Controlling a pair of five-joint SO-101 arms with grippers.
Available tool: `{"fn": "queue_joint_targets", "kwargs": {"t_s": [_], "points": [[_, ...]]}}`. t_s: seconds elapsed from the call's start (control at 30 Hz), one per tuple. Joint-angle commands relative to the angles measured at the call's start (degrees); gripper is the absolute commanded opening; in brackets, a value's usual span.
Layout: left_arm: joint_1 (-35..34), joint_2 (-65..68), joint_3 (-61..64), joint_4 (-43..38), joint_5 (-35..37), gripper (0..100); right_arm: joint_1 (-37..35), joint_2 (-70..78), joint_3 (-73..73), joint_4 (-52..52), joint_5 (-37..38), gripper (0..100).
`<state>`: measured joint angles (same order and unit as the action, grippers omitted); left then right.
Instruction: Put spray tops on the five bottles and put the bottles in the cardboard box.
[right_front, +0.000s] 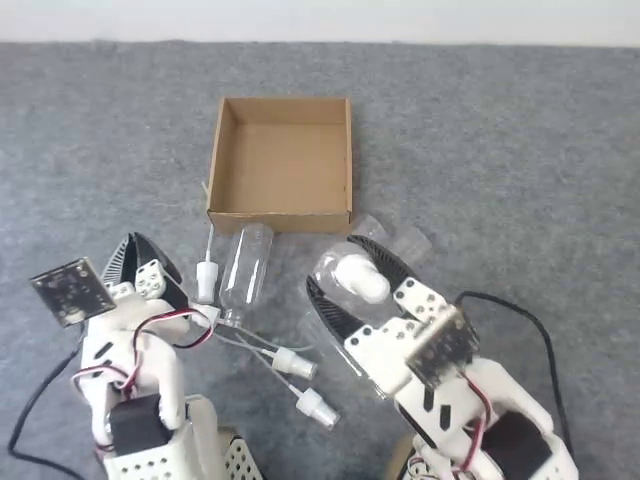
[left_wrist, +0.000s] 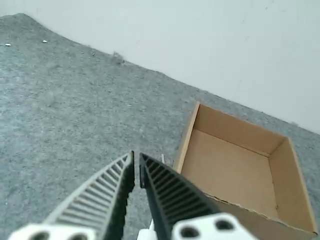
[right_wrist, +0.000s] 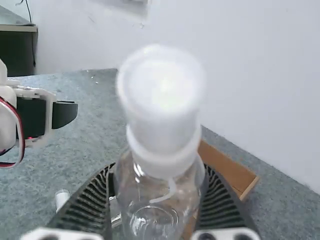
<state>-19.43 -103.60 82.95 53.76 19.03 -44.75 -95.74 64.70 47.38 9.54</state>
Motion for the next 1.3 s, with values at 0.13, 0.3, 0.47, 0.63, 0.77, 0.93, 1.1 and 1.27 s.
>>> {"fn": "queue_joint_targets", "kwargs": {"t_s": [0.13, 0.3, 0.47, 0.63, 0.77, 0.93, 1.1, 1.27], "points": [[-0.4, -0.9, -0.5, -1.9, -0.4, 1, 0.3, 11.9, -6.9, -10.2, 0.7, 0.6], [-5.1, -0.9, -0.7, -2.1, -0.3, 1, 0.4, 20.3, -7.1, -18.1, 0.8, 0.6], [-6.2, -0.9, -0.7, -2.2, -0.2, 1, 0.5, 29.1, -7.1, -27.2, 1.2, 0.6], [-6.2, -0.9, -0.7, -2.2, -0.2, 1, 2.2, 37.8, -8.5, -33.7, 3.9, 0.6], [-6.2, -0.9, -0.7, -2.2, -0.2, 1, 3.9, 45.2, -13.5, -34.3, 3.9, 0.6], [-6.3, -0.9, -0.7, -2.2, -0.2, 1, 4.3, 54.4, -20.3, -34.4, 3.9, 0.6], [-6.3, -0.9, -0.7, -2.2, -0.3, 1, 6.0, 63.3, -26.5, -34.4, 3.9, 0.6], [-6.3, -0.9, -0.7, -2.2, -0.4, 1, 9.2, 72.7, -32.2, -34.4, 3.8, 0.6]]}}
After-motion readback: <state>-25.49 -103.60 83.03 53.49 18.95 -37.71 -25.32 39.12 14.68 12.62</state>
